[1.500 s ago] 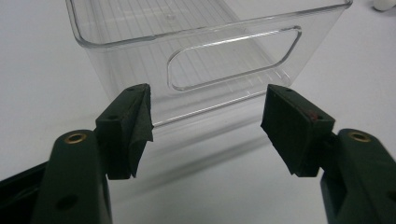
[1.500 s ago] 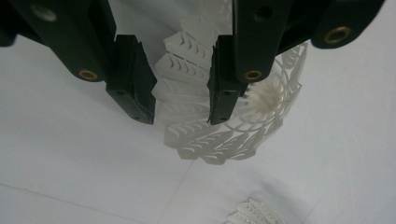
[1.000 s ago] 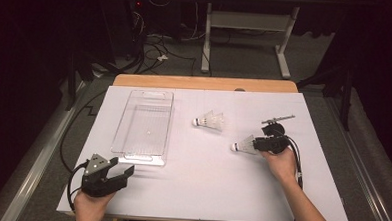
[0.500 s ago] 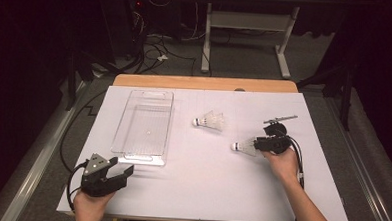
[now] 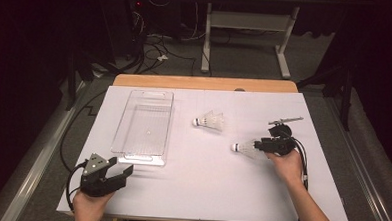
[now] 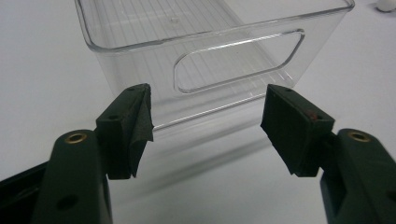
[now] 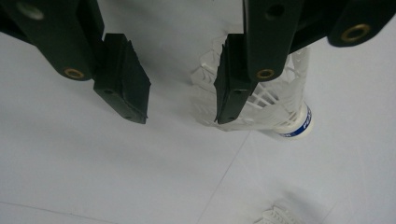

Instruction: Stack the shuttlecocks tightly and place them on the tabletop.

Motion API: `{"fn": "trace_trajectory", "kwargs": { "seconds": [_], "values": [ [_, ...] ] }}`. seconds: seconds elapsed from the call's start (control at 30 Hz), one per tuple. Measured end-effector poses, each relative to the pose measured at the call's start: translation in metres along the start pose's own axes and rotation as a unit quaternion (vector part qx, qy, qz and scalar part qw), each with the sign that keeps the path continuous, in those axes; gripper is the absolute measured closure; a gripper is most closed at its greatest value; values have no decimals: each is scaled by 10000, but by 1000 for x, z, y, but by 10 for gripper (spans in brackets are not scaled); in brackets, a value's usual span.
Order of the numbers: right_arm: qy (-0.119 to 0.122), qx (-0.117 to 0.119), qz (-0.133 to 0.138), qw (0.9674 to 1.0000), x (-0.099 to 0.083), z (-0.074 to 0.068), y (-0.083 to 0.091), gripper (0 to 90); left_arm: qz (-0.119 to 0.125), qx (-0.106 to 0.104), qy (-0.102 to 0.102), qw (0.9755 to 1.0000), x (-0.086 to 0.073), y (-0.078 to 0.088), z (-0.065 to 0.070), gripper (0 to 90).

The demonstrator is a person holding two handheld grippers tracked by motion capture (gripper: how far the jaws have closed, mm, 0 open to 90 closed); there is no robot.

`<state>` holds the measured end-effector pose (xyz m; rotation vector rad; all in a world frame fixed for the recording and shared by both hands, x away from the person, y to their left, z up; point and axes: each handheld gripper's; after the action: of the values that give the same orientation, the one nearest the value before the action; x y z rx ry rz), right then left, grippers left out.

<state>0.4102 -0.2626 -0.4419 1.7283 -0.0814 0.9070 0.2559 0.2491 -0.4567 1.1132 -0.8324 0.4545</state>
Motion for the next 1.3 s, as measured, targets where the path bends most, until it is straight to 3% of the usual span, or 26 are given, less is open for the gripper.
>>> {"fn": "trace_trajectory", "kwargs": {
  "seconds": [0.37, 0.67, 0.93, 1.3],
  "values": [
    [-14, 17, 61, 10000, -6, 1, 3, 550, 21, 9, 3, 10000, 0, 0, 1, 341],
    [37, 17, 216, 9998, -13, 0, 17, 553, 9, 9, -7, 10000, 0, 0, 0, 342],
    [208, -51, 256, 9994, -25, -7, 27, 581, 17, 7, -5, 10000, 0, 0, 1, 341],
    [351, 117, 401, 9985, -37, -21, 41, 604, 34, 7, 18, 10000, -1, 1, 2, 341]
  ]
}}
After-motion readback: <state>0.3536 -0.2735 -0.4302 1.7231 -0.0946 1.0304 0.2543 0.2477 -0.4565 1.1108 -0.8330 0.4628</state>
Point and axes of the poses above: each handheld gripper's, and its own axes: y roughly backward along the jaws, x roughly out of its top, z roughly to its right, and after that the axes turned 7 degrees about y, right-handed
